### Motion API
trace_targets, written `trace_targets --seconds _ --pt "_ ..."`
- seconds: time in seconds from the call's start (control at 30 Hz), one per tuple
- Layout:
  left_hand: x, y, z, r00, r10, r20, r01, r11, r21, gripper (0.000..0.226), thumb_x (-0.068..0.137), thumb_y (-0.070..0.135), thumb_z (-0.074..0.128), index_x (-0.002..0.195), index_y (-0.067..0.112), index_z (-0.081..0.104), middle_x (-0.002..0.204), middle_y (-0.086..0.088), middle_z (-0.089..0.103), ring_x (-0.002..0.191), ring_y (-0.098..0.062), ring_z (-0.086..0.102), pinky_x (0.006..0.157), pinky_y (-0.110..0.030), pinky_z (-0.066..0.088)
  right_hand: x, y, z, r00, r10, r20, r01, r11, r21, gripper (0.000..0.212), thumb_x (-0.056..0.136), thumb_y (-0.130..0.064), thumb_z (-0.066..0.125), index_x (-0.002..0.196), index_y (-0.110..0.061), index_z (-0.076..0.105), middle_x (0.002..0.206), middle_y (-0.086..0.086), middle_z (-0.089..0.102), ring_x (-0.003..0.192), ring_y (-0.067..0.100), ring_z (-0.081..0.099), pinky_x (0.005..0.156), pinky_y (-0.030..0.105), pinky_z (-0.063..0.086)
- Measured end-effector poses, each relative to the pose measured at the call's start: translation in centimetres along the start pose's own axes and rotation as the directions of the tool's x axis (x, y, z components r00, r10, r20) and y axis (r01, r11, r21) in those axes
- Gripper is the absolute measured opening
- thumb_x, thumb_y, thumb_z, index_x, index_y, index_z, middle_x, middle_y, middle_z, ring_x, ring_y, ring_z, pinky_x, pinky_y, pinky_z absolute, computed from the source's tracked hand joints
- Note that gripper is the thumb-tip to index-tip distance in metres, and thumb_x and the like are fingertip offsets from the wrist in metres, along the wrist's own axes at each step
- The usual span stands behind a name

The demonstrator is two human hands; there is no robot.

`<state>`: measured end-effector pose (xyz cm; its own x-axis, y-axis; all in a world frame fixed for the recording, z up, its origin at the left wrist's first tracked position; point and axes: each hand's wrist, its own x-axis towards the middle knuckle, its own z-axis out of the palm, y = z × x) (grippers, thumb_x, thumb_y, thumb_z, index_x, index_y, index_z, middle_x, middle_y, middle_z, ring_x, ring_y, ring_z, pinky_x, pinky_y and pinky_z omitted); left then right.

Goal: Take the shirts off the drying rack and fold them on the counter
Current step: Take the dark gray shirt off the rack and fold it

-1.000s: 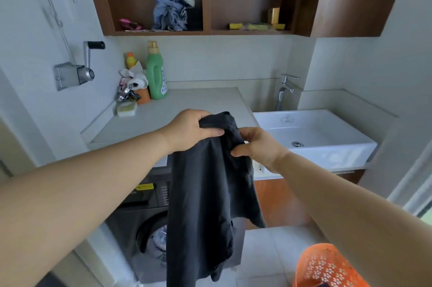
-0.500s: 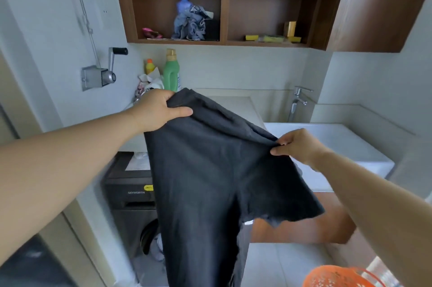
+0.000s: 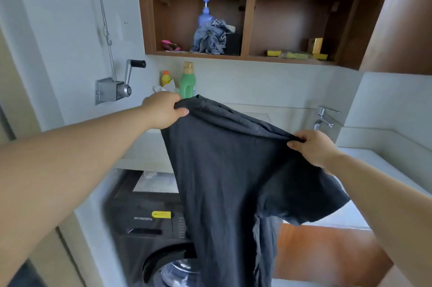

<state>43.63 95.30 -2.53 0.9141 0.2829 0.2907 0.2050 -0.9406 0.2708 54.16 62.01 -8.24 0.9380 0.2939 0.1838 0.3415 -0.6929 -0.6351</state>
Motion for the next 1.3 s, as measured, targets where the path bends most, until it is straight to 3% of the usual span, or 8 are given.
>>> trace_targets --seconds 0.13,0.33,0.43,0.57,0.67,0.73,1.0,1.3 --pt "5.6 -2.2 1.7 0.995 -0.08 -0.067 0.055 0.948 -0.313 0.022 0.089 0.041 0.058 0.094 0.02 0.059 0.091 -0.003 0.06 0.091 -0.026 0.056 0.074 -0.032 0.042 4.7 -0.9 0.4 0.999 0.021 -0.033 -0.022 1.0 -0.016 0.018 0.094 -0.018 0.056 0.08 -0.01 0.064 0.075 0.011 0.06 0.073 0.024 0.049 0.061 0.028 0.036" --pt "12.9 -4.1 4.2 0.936 -0.007 0.351 0.127 0.938 -0.322 0.012 0.086 0.004 0.062 0.094 0.013 0.06 0.092 -0.008 0.062 0.083 -0.023 0.061 0.065 -0.028 0.049 11.0 0.0 3.0 0.99 0.097 -0.097 -0.107 0.989 -0.103 0.02 0.095 -0.012 0.05 0.077 -0.01 0.059 0.071 0.004 0.056 0.078 0.027 0.051 0.06 0.031 0.033" --pt "16.6 -6.0 7.1 0.93 -0.117 0.348 0.248 0.9 -0.36 0.029 0.082 0.008 0.069 0.11 0.004 0.063 0.107 -0.009 0.064 0.097 -0.025 0.06 0.08 -0.032 0.049 14.1 1.2 5.0 0.983 0.151 -0.103 -0.162 0.981 -0.105 0.018 0.096 -0.011 0.049 0.089 -0.002 0.064 0.078 0.009 0.058 0.081 0.026 0.05 0.066 0.031 0.033" --pt "20.6 -6.6 11.4 0.834 -0.318 0.45 0.546 0.588 -0.596 0.033 0.084 0.012 0.071 0.114 0.012 0.057 0.113 -0.006 0.063 0.102 -0.023 0.059 0.083 -0.036 0.049 18.6 3.0 6.3 0.985 0.157 -0.068 -0.167 0.971 -0.174 0.019 0.096 -0.016 0.051 0.088 -0.006 0.065 0.081 0.01 0.06 0.08 0.025 0.051 0.068 0.029 0.033" --pt "26.1 -8.6 16.9 0.817 -0.426 0.389 0.547 0.359 -0.756 0.054 0.069 0.021 0.083 0.116 0.016 0.056 0.115 -0.008 0.064 0.103 -0.028 0.062 0.086 -0.046 0.053 22.8 4.0 6.8 0.992 0.128 -0.012 -0.127 0.969 -0.211 0.023 0.096 -0.022 0.052 0.079 -0.009 0.062 0.078 0.01 0.061 0.081 0.027 0.055 0.065 0.031 0.035" --pt "30.6 -9.8 20.3 0.806 -0.523 0.275 0.511 0.383 -0.77 0.077 0.042 0.044 0.091 0.109 0.019 0.061 0.115 -0.008 0.065 0.099 -0.03 0.064 0.084 -0.049 0.055 26.3 4.8 7.0 0.992 0.121 0.037 -0.111 0.972 -0.206 0.028 0.095 -0.026 0.054 0.077 -0.006 0.063 0.075 0.01 0.062 0.077 0.026 0.056 0.062 0.031 0.038" --pt "45.8 -4.2 20.9 0.831 -0.552 -0.072 0.364 0.637 -0.679 0.025 0.087 0.024 0.067 0.106 0.009 0.061 0.101 -0.006 0.063 0.092 -0.027 0.059 0.081 -0.034 0.05 45.1 8.1 8.2 0.998 0.062 0.017 -0.06 0.989 -0.133 0.029 0.089 -0.033 0.062 0.071 -0.011 0.067 0.072 0.006 0.063 0.07 0.022 0.055 0.062 0.028 0.042" --pt "51.6 -7.9 35.2 0.806 -0.587 0.075 0.577 0.751 -0.32 0.039 0.09 0.036 0.06 0.118 0.009 0.058 0.118 -0.015 0.059 0.103 -0.033 0.057 0.088 -0.036 0.046 54.3 15.4 17.7 0.968 0.183 0.17 -0.095 0.899 -0.429 0.042 0.09 -0.053 0.051 0.085 -0.013 0.066 0.084 0.002 0.065 0.085 0.024 0.06 0.072 0.029 0.046"
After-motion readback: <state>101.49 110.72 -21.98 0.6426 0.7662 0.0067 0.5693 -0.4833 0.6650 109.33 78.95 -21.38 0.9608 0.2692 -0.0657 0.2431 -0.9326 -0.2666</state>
